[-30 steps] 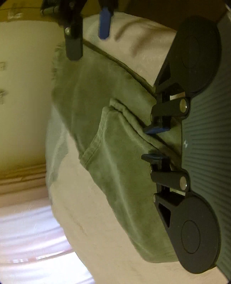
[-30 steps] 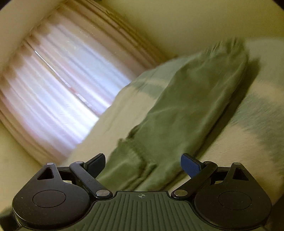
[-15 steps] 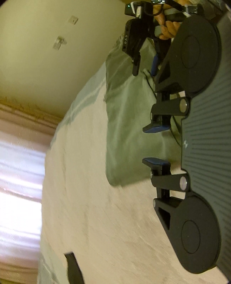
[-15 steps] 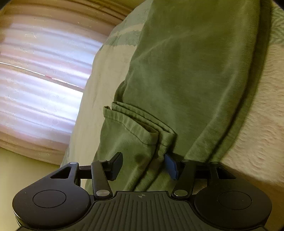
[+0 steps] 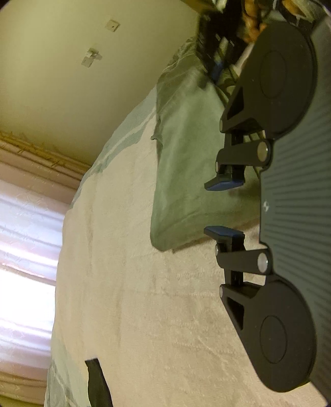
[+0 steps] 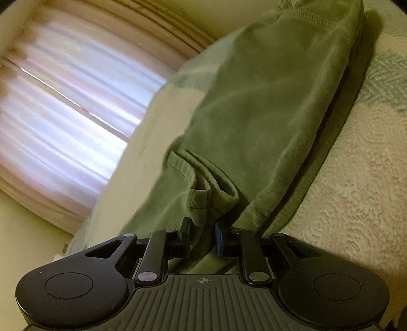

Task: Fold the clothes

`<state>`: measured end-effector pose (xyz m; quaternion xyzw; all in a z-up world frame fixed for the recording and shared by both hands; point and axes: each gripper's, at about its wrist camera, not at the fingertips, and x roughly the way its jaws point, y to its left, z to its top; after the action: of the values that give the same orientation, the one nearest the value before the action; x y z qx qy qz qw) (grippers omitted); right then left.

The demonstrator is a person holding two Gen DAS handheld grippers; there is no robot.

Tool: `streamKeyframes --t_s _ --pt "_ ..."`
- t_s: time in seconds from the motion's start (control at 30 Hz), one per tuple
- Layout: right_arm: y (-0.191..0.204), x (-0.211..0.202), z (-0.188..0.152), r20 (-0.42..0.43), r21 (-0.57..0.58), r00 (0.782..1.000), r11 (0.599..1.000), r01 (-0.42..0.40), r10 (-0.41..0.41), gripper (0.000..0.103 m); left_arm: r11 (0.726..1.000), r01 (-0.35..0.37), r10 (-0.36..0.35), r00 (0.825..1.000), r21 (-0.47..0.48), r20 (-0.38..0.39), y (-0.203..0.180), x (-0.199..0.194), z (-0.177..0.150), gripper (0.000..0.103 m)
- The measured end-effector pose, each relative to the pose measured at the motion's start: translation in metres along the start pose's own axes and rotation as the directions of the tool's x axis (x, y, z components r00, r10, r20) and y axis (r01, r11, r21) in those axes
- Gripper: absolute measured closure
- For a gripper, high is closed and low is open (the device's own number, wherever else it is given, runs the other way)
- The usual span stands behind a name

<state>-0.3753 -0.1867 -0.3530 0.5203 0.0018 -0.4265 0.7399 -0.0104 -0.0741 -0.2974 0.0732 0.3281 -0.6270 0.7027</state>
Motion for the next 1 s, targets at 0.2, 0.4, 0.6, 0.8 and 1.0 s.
streamKeyframes --t_s 0.2,0.4,0.6,0.8,1.0 --pt "0.008 -0.003 0.001 0.061 -0.057 0.997 0.997 0.049 -0.046 0.086 0.998 0.014 -0.014 1.000 0.055 0.002 -0.013 0.006 0.007 0.079" --pt "-0.002 0.000 -0.009 0.046 -0.077 0.994 0.992 0.105 -0.101 0.085 0.997 0.004 0.000 0.999 0.080 -0.048 -0.017 0.026 0.009 0.079" --pt "0.011 -0.010 -0.007 0.087 -0.105 0.986 0.983 0.150 -0.141 0.060 0.992 -0.023 0.029 0.998 0.120 -0.050 -0.018 0.030 0.004 0.080" --pt "0.020 0.018 0.006 0.052 -0.180 0.970 0.954 0.241 -0.236 0.071 0.986 -0.029 0.040 0.997 0.163 -0.068 -0.020 0.040 0.004 0.080" --pt "0.055 -0.004 -0.021 0.197 -0.404 0.929 0.838 0.367 -0.312 0.070 0.942 -0.070 0.107 0.990 0.330 -0.096 -0.037 0.052 0.000 0.080"
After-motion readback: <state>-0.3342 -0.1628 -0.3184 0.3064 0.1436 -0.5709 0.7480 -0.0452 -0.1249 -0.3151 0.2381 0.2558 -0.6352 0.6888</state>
